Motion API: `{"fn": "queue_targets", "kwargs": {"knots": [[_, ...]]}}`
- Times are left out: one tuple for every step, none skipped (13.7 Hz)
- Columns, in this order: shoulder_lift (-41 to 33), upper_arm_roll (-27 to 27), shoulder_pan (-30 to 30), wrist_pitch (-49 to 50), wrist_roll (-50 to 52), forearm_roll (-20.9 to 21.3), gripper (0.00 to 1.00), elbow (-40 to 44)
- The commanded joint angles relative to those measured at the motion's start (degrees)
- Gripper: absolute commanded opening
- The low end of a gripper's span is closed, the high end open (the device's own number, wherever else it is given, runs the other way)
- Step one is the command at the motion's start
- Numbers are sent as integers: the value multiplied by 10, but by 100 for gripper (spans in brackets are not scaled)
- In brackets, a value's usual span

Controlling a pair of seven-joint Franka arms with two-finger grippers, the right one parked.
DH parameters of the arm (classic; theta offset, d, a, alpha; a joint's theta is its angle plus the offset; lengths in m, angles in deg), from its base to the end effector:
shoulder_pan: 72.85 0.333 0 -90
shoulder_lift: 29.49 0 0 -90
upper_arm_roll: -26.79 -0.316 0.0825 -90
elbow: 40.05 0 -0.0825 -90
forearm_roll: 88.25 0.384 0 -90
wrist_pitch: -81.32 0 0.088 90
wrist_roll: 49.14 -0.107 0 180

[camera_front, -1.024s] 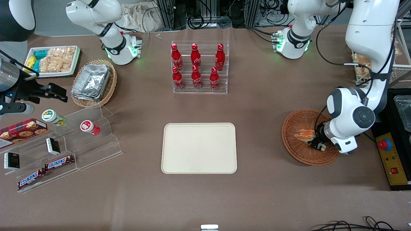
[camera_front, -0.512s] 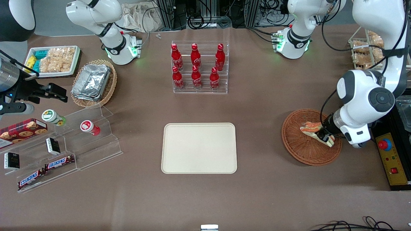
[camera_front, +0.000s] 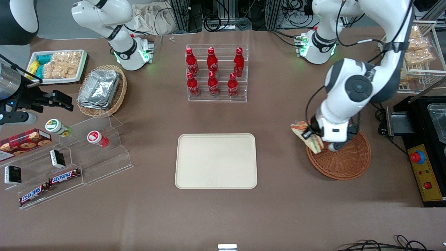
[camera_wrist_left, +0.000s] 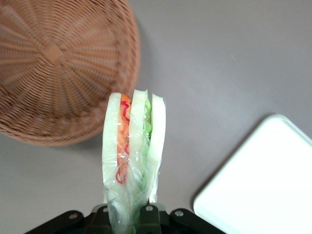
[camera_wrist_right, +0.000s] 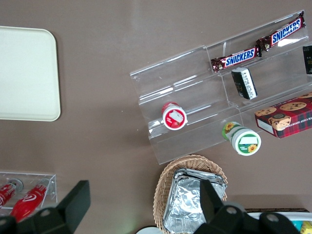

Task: Place sandwich from basket to tray
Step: 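Lift the sandwich and carry it over the cream tray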

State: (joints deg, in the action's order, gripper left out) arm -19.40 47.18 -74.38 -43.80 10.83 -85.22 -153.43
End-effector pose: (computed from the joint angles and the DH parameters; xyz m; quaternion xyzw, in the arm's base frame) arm 0.5531 -0.2136 0.3885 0.9489 0.3149 0.0097 0.0197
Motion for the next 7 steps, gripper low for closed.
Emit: {"fn": "queue_targets", "kwargs": {"knots": [[20, 16, -25, 4, -13, 28, 0, 28], [36, 16, -42, 1, -41, 31, 0, 46], [57, 16, -51, 3, -90, 30, 0, 68], [75, 16, -65, 1, -126, 31, 0, 83], [91, 16, -78, 0, -141, 31, 0, 93], [108, 16, -87, -1, -145, 31, 0, 108], [129, 16, -102, -8, -148, 34, 0, 129]]}}
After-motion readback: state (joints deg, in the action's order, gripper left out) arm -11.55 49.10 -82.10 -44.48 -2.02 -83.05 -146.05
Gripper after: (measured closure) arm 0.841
